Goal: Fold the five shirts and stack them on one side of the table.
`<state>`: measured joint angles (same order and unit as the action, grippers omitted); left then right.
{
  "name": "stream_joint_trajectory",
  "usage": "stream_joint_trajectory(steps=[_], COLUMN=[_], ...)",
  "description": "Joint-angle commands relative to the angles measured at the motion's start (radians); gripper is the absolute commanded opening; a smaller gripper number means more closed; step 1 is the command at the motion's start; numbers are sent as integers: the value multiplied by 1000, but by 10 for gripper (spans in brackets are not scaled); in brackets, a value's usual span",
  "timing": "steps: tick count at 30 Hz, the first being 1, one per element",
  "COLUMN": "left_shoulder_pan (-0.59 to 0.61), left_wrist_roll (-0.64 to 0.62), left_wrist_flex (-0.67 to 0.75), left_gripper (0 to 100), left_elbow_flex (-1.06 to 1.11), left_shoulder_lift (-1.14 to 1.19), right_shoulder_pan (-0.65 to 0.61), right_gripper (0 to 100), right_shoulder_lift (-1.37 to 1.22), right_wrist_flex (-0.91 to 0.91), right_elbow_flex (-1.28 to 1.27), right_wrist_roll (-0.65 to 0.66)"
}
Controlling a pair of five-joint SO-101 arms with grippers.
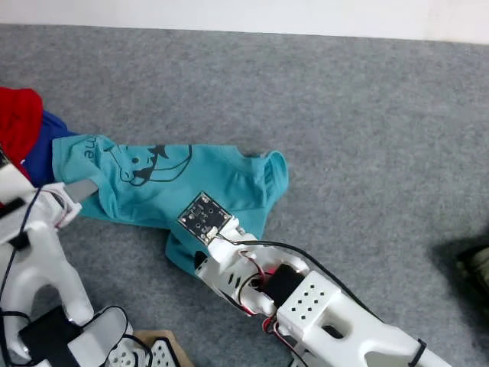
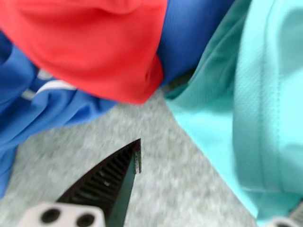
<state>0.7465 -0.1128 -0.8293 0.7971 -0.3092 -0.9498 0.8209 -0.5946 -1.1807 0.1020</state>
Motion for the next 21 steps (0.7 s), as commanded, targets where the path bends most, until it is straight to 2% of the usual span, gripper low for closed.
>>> stream_joint_trajectory(steps=[1, 5, 14, 18, 21], left_shoulder_pan=[87, 174, 193, 124, 31], left_wrist_roll=[5, 5, 6, 0, -3], left_wrist_flex=[-319, -437, -440, -439, -396], left_gripper=[511, 511, 511, 511, 510], left_elbow_flex=[-243, -341, -344, -340, -269], left_shoulder_lift=[-33, -33, -31, -22, -24], right_shoulder_pan=[-7, -7, -7, -7, -7], right_gripper=[170, 170, 170, 166, 74], right_shoulder_lift=[-1, -1, -1, -1, -1], right_wrist_flex=[18, 18, 18, 18, 18], right_elbow_flex=[-8, -10, -8, -12, -8], right_wrist_roll=[-11, -11, -11, -11, -11])
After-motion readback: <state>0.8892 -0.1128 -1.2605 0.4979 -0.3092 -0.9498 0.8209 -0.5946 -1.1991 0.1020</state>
